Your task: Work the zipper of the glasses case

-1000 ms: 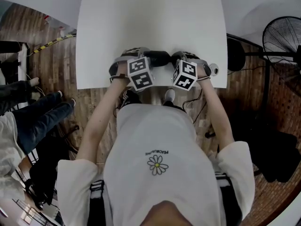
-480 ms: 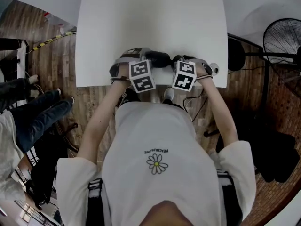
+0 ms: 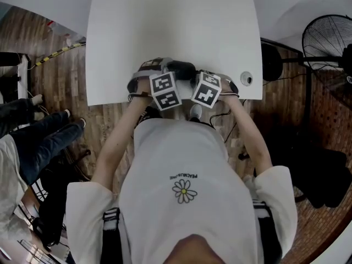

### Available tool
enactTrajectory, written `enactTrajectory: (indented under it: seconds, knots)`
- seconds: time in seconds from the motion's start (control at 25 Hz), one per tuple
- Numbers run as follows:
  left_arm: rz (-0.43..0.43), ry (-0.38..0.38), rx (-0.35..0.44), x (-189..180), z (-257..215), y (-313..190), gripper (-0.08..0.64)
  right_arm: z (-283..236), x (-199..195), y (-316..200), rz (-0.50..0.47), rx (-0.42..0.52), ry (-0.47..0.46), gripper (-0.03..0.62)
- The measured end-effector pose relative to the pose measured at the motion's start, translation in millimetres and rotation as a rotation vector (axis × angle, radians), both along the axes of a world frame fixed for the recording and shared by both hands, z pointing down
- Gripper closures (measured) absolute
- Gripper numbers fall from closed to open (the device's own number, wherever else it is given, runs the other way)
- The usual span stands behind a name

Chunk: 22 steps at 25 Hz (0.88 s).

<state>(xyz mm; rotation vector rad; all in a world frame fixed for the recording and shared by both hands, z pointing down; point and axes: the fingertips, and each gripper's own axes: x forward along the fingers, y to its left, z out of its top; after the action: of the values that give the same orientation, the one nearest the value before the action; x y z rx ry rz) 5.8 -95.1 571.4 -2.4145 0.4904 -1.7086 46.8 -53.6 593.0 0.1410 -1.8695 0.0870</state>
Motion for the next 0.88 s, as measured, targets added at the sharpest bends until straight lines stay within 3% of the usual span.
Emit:
enactTrajectory:
  seconds: [0.08,0.16,0.44,0.64,0.88]
  knots:
    - [0.014,0.037,-0.019,0.7,-2.5,3.6,0.305,1.7,2.4,-3.1,0.052,0.011,-0.026,0.586]
    - [0.001,0.074,-0.033,0.6,-5.3,6.4,0.304,3.9,5.0,-5.7,0.042,0.042,-0.009,0.586]
    - [-0.062,0.132,-0.004,-8.2,-25.9,6.8,0.307,1.8,24.7,-34.8,0.105,0.157,0.010,0.586]
    - [-0.118,0.182,-0.032,-11.8,-29.9,0.9,0.351,0.4,42.7,-74.0,0.116,0.322,0.071,0.586]
    - [-0.091,0.188,-0.060,2.9,-30.2,2.3,0.445,0.5,53.9,-99.8,0.170,0.352,0.076,0.586]
